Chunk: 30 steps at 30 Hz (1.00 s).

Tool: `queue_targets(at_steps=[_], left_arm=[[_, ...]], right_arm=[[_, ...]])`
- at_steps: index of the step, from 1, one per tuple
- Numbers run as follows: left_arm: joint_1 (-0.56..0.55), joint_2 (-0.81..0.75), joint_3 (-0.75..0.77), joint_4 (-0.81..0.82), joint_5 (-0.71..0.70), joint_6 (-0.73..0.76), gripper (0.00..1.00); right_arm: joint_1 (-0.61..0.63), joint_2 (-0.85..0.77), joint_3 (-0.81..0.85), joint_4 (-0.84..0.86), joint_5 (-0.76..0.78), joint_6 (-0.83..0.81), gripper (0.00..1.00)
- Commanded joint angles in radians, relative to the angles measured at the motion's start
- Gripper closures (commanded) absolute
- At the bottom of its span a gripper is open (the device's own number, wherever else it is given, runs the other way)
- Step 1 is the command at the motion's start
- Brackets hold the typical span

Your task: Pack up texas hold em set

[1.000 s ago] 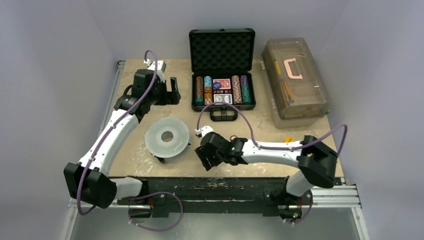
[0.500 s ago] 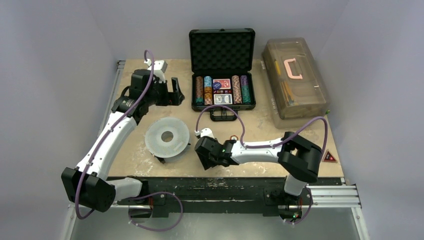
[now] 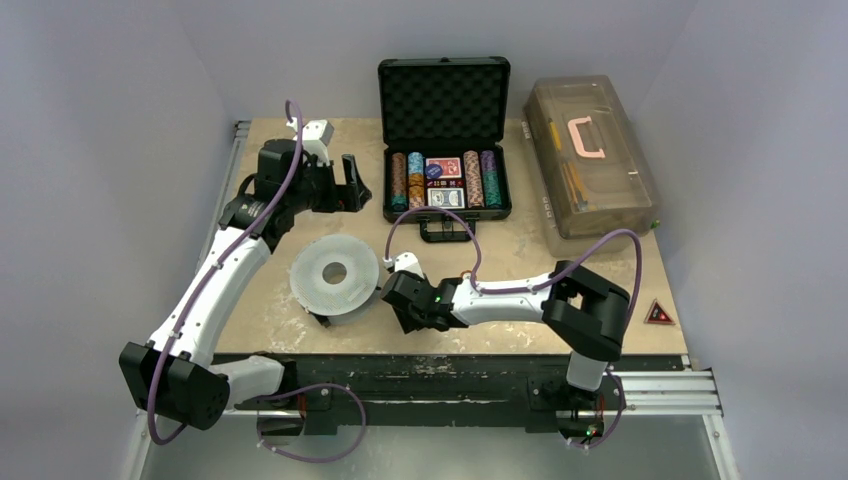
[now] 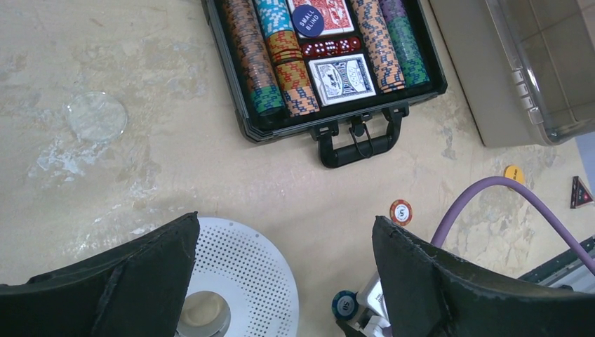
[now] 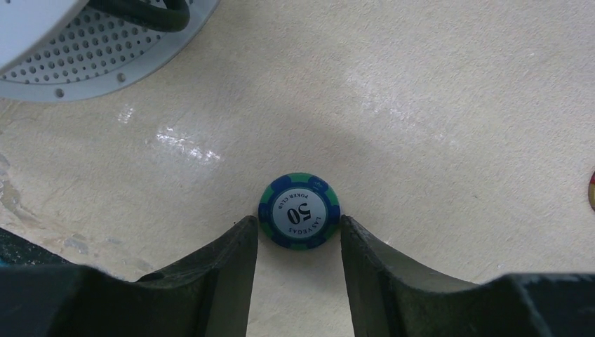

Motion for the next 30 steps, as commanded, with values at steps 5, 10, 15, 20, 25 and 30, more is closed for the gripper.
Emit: queue_targets(at_steps=[5,10,15,20,25,30], left_arm=[[0.006,-0.027,0.007,0.039,0.038,-0.024,0.1],[0.006,-0.023,0.006,0.042,0.049,-0.028,0.1],[0.007,-0.019,0.004,0.044,0.053,-0.031,0.1],[0.006,-0.012,0.005,0.045,0.063,-0.034,0.1],[0.006,0.004,0.005,0.049,0.089,-0.043,0.1],[0.006,0.07,0.024,0.051,0.203,-0.062,0.1]], right_arm=[[0.0,0.023,0.038,0.006,0.067,0.018,0.56],[0.0,0.029,0.045,0.003,0.086,0.006,0.56],[0.0,0.03,0.042,0.005,0.084,0.0,0.59],[0.0,0.027,0.027,0.024,0.091,-0.005,0.65],[0.0,-0.008,-0.003,0.06,0.1,-0.007,0.69],[-0.004,-0.083,-0.064,0.105,0.157,-0.019,0.7]])
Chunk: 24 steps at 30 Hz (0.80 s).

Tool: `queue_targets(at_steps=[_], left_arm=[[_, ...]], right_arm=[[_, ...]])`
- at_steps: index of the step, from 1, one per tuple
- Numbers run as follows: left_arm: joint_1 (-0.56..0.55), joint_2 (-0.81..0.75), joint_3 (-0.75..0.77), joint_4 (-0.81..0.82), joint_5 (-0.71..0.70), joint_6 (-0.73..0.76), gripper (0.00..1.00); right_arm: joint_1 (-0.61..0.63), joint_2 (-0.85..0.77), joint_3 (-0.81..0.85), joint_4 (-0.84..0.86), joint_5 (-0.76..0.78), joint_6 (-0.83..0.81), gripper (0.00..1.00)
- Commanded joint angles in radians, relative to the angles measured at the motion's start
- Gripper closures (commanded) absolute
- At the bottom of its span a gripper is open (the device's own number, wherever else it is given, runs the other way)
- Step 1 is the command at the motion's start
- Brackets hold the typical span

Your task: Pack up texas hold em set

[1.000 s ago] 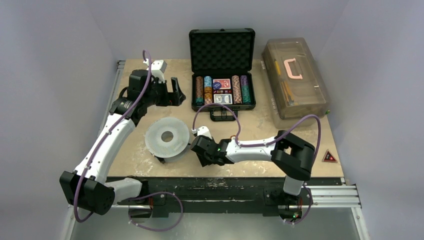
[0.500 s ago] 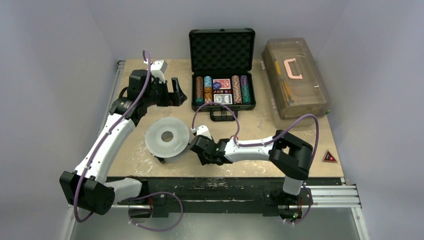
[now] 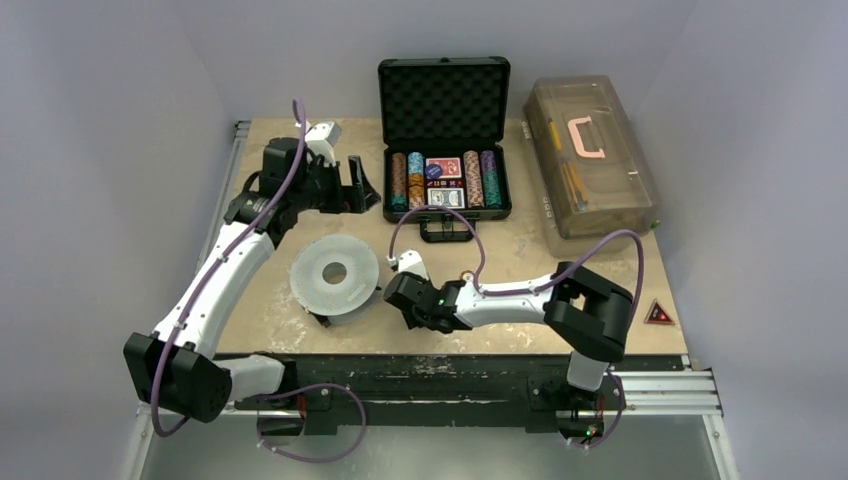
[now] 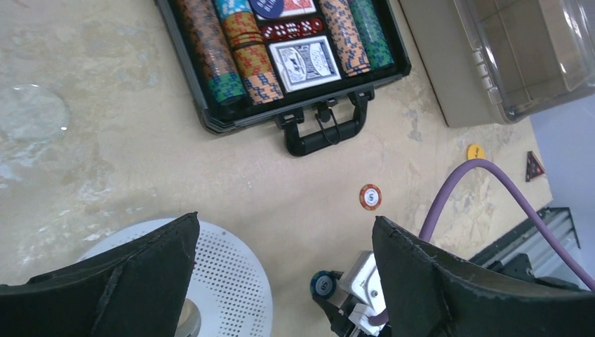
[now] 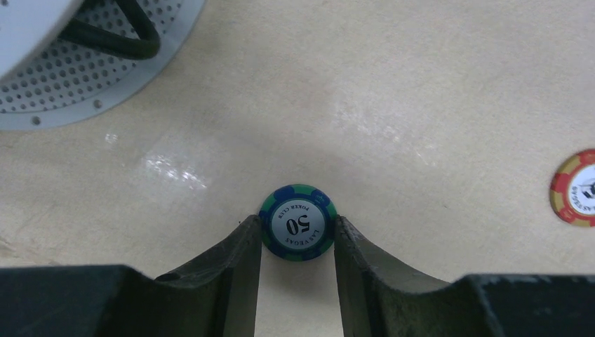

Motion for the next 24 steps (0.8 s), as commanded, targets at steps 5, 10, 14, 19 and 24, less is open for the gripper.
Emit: queue_targets(at_steps=[5,10,14,19,24], left_arm=[[0.006,0.195,0.064,0.025,0.287,-0.073,0.14],[0.001,0.306,0.072,0.046,0.432,-0.122,0.19],[-0.025,0.432,0.109,0.029,0.575,-0.14,0.28],[-0.08,0.542,0.121,0.057,0.676,-0.154,0.4],[-0.125,0.617,0.139,0.074,0.757,-0.144,0.42]], right_arm=[[-0.033,-0.16,-0.118,0.099,0.103,-0.021,0.71],[-0.093,-0.259,-0.2,0.135,0.111,-0.041,0.72],[-0.167,-0.366,-0.276,0.195,0.06,-0.084,0.72],[-0.209,-0.479,-0.327,0.253,0.009,-0.168,0.72],[-0.219,-0.543,-0.346,0.315,-0.022,-0.221,0.72]])
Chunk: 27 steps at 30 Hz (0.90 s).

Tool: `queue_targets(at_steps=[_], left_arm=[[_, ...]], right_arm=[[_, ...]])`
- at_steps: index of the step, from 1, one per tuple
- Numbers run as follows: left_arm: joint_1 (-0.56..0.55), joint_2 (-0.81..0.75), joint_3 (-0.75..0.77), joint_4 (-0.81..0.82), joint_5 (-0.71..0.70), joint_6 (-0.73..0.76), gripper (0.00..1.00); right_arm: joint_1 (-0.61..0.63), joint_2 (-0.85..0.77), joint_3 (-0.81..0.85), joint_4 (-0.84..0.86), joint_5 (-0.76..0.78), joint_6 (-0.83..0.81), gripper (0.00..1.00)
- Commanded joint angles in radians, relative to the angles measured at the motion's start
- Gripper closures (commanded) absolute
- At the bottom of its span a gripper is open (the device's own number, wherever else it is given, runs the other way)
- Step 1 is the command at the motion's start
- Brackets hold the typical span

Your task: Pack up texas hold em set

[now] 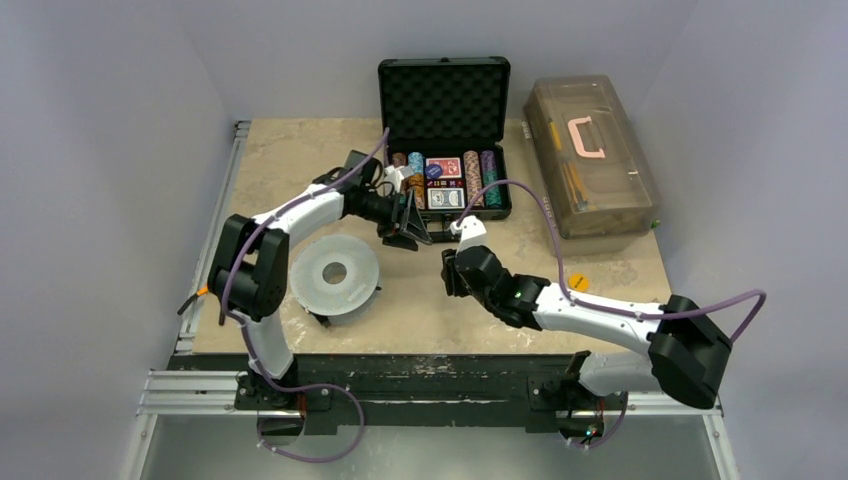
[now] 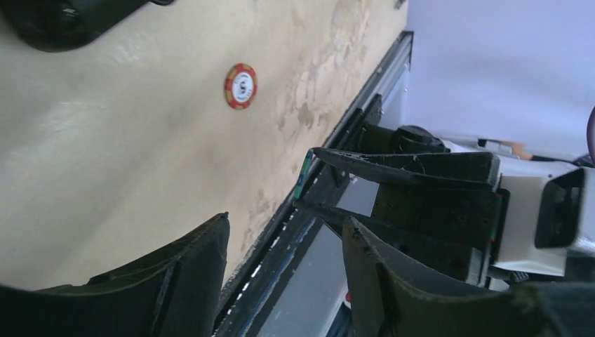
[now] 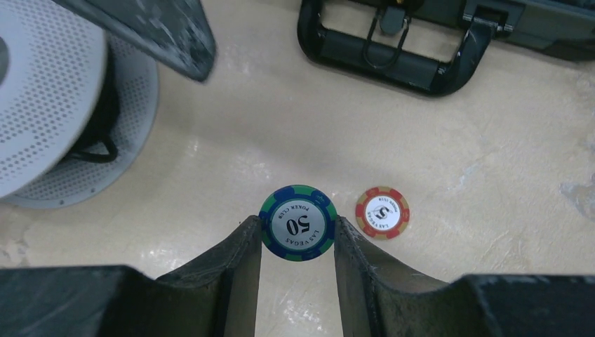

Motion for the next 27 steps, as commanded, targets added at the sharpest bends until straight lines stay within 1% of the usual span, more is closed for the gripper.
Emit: queue_targets(at_steps=[1,3,4,7,10,12,14,16,18,21,27], left_arm=[[-0.036,0.043,0.061,0.033,0.136,0.004,0.44],[-0.045,0.066,0.075,0.018,0.148,0.017,0.51],[-0.05,0.073,0.079,0.016,0.151,0.019,0.52],[-0.07,0.083,0.089,0.015,0.162,0.029,0.52],[-0.088,0.092,0.11,-0.03,0.157,0.058,0.54],[-0.097,0.092,0.114,-0.046,0.15,0.073,0.57],[-0.104,0.098,0.123,-0.065,0.15,0.088,0.62],[-0.112,0.104,0.138,-0.097,0.144,0.111,0.62],[-0.119,0.111,0.15,-0.125,0.137,0.13,0.6],[-0.13,0.12,0.156,-0.138,0.135,0.14,0.58],[-0.16,0.131,0.18,-0.194,0.131,0.189,0.61]], right_arm=[[-0.005,-0.06,-0.02,0.116,-0.039,-0.079,0.72],[-0.006,-0.069,-0.023,0.136,-0.049,-0.09,0.71],[-0.007,-0.069,-0.019,0.142,-0.052,-0.095,0.71],[-0.007,-0.053,0.0,0.14,-0.055,-0.104,0.72],[-0.007,-0.053,0.011,0.145,-0.052,-0.106,0.72],[-0.007,-0.054,0.015,0.146,-0.05,-0.103,0.72],[-0.007,-0.055,0.019,0.143,-0.046,-0.102,0.72],[-0.007,-0.059,0.021,0.142,-0.044,-0.1,0.72],[-0.007,-0.068,0.022,0.14,-0.039,-0.099,0.72],[-0.007,-0.078,0.024,0.137,-0.033,-0.102,0.72],[-0.007,-0.083,0.034,0.13,-0.026,-0.104,0.72]])
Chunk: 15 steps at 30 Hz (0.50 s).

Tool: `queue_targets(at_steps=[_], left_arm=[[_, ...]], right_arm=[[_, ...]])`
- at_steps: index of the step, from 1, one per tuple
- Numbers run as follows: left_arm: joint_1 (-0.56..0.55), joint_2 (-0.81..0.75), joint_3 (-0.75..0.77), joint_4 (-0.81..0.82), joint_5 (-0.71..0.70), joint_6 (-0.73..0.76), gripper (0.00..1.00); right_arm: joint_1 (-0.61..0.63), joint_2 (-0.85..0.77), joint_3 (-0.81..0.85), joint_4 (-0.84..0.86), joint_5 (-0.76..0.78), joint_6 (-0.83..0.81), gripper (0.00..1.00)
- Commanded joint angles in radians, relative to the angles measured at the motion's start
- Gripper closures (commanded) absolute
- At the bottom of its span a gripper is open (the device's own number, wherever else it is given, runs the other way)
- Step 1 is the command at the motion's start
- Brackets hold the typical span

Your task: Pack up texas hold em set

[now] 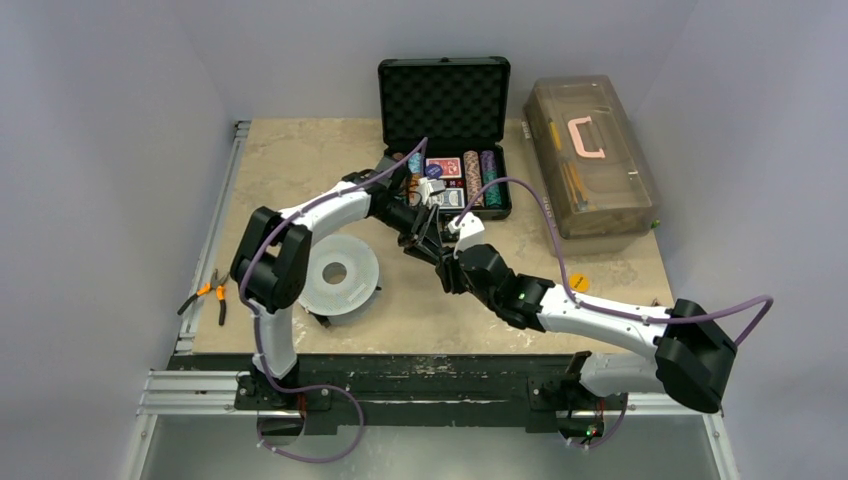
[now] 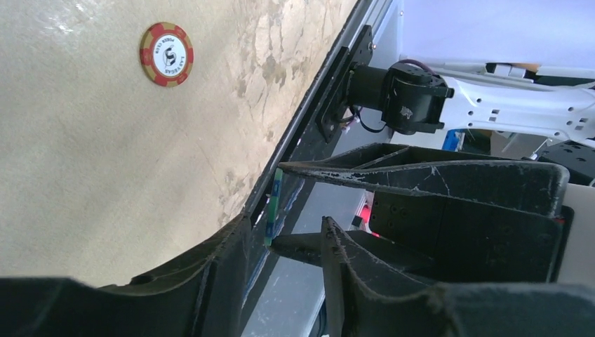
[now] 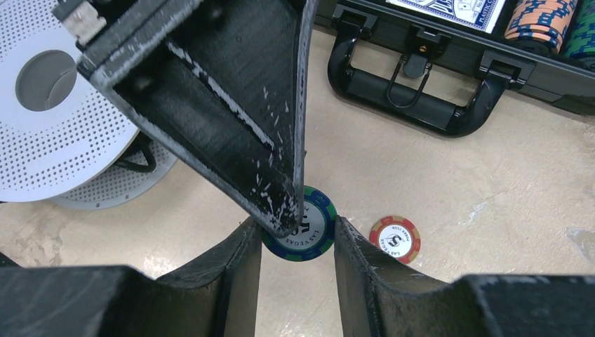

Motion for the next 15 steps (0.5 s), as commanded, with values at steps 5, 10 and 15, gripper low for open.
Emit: queue_targets(at_steps=[5,10,15], left_arm=[[-0.037,0.013,0.061,-0.07,0.013,0.086,0.7],[-0.039,0.012,0.06,-0.061,0.031,0.083,0.87],[-0.038,-0.017,0.055,-0.057,0.006,0.092,1.0]], right_arm=[[-0.006,-0.048,0.044,0.03,0.034,-0.015,0.72],[-0.006,-0.049,0.042,0.032,0.032,-0.014,0.72],[-0.007,-0.045,0.044,0.007,0.037,-0.01,0.53]])
